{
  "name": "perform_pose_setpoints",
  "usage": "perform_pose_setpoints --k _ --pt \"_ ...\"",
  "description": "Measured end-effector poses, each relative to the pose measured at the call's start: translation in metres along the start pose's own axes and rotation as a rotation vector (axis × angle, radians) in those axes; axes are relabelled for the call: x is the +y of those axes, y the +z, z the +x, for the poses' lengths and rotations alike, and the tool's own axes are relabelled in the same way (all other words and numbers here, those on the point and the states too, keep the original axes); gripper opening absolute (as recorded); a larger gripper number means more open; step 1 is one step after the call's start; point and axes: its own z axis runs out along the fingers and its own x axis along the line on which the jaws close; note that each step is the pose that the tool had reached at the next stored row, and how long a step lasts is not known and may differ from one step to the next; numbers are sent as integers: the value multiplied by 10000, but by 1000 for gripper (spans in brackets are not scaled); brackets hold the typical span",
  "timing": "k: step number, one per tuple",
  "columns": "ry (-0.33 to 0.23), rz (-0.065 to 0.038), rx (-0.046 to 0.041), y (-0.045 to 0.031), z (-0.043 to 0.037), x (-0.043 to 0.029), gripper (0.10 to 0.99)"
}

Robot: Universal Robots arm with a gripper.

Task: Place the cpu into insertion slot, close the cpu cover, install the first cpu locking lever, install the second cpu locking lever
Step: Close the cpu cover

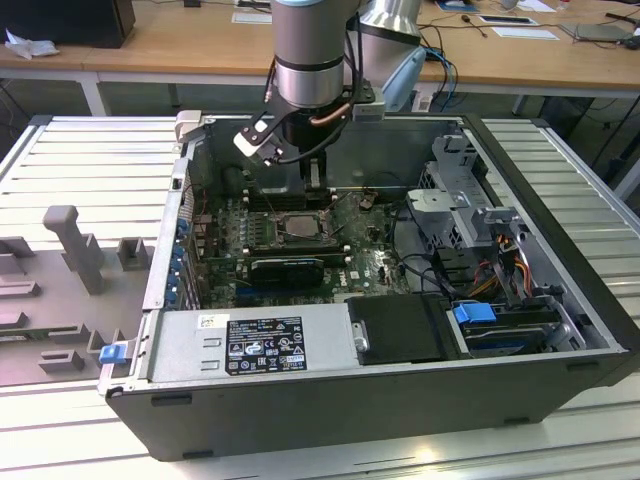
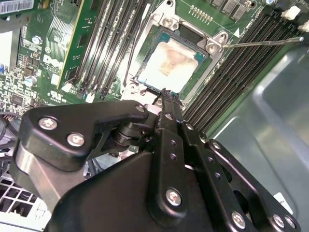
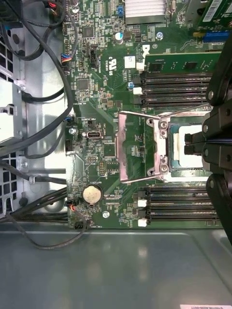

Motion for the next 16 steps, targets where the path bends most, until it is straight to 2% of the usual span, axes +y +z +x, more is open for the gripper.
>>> perform_pose_setpoints --k 7,16 --pt "0 4 -1 2 2 46 106" --pt "-1 5 0 -10 2 62 106"
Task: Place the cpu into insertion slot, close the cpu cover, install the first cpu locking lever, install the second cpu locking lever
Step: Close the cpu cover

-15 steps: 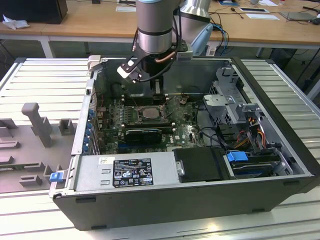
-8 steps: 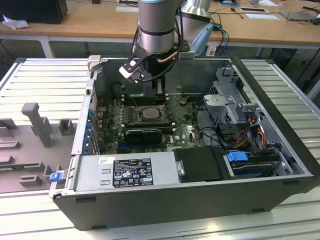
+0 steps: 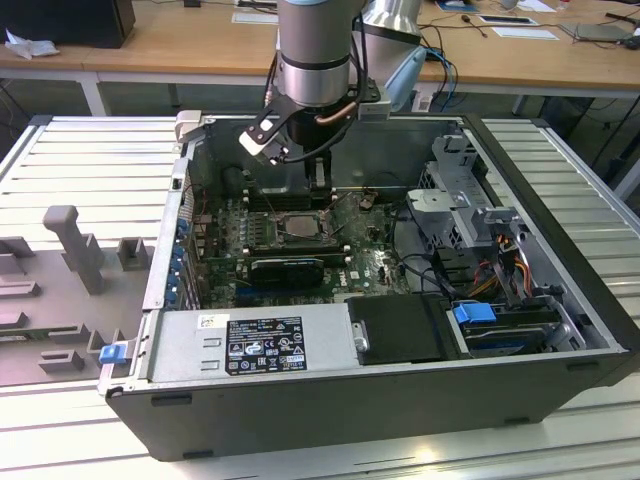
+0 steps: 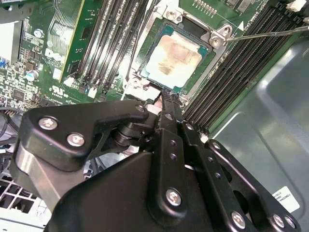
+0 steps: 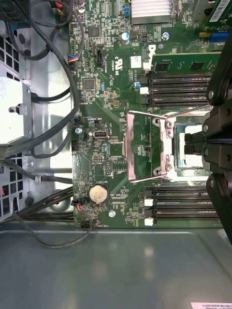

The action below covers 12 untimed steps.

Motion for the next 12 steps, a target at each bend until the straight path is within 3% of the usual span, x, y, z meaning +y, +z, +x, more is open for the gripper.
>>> perform_pose_setpoints --k 12 --pt "1 12 -1 3 3 79 106"
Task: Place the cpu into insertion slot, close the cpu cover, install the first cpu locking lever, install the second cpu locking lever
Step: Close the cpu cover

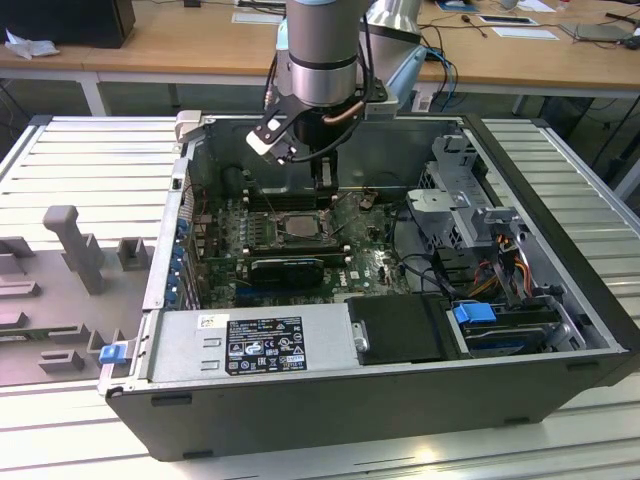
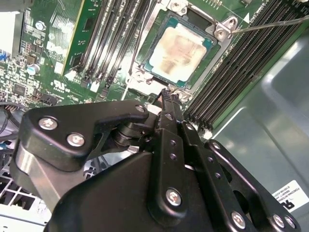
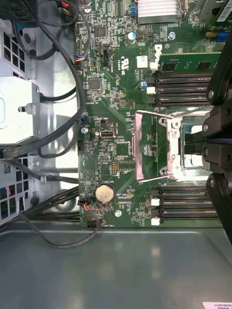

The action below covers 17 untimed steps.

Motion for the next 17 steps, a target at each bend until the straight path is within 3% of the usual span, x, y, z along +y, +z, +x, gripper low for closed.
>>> perform_pose_setpoints --k 17 --pt "1 9 0 -15 2 52 106"
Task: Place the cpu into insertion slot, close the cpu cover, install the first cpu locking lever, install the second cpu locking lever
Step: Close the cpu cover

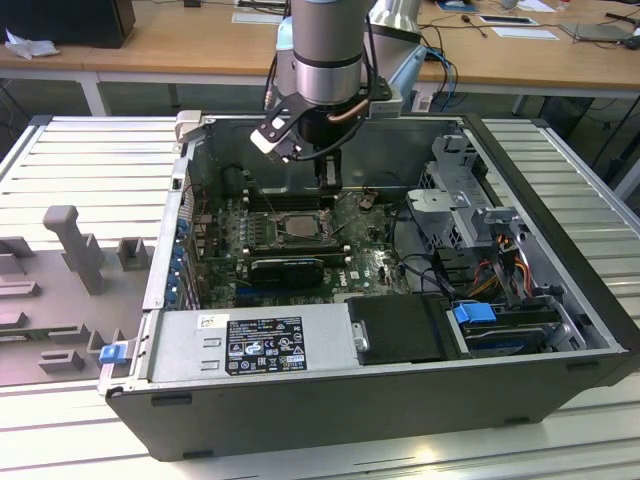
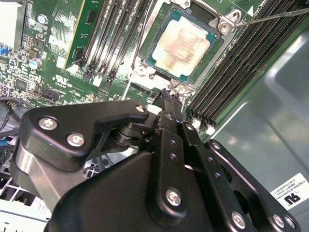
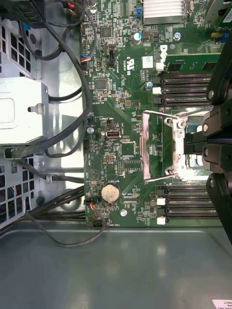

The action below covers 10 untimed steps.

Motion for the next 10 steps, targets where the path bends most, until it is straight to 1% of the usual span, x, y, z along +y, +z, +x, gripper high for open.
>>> perform_pose_setpoints --k 7,10 --pt "-1 3 2 -1 2 21 106" --pt "0 11 0 -43 3 47 106"
